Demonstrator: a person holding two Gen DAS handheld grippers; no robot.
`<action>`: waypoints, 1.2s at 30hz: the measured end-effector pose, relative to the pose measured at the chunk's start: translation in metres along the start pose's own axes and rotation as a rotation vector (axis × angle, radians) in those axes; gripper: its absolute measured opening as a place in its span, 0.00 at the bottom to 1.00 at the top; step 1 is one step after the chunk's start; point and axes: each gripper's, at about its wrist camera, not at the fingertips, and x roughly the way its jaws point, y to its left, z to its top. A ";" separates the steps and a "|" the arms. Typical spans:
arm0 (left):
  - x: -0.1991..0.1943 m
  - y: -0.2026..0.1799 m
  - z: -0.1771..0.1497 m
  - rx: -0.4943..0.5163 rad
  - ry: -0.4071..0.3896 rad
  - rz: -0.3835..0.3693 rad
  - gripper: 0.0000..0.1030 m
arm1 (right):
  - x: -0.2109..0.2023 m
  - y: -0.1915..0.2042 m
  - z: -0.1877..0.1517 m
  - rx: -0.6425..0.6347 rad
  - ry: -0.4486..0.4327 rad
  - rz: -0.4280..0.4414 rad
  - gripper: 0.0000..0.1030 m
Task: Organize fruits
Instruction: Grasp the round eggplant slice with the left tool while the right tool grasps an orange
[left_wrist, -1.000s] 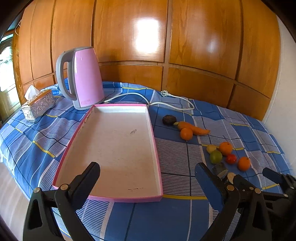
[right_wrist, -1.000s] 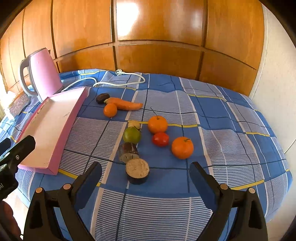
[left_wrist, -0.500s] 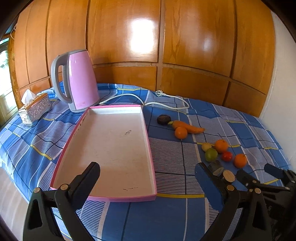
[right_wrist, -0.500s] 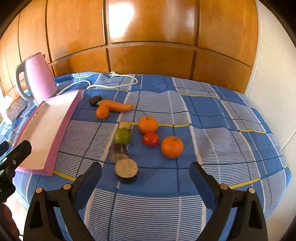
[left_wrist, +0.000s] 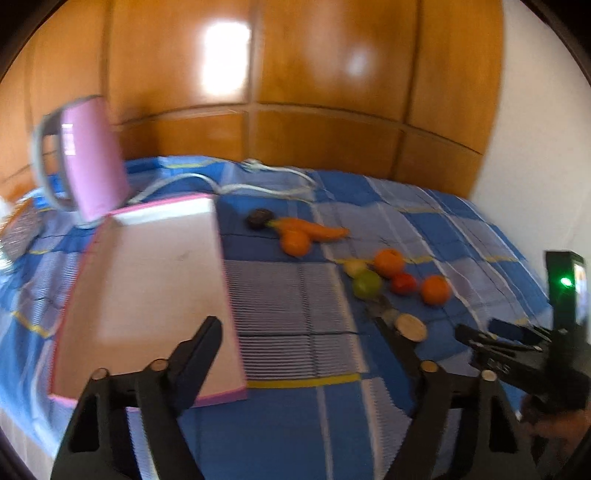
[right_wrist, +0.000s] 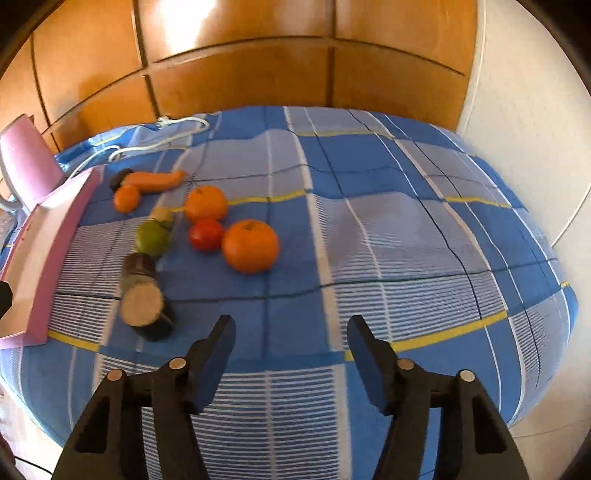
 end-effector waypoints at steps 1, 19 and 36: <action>0.005 -0.006 0.001 0.024 0.021 -0.041 0.70 | 0.001 -0.003 -0.001 0.001 0.003 -0.005 0.58; 0.077 -0.091 -0.006 0.208 0.244 -0.273 0.40 | 0.015 -0.032 -0.013 -0.051 -0.012 0.045 0.79; 0.087 -0.076 -0.013 0.166 0.176 -0.216 0.36 | 0.014 -0.027 0.006 -0.039 -0.030 0.102 0.56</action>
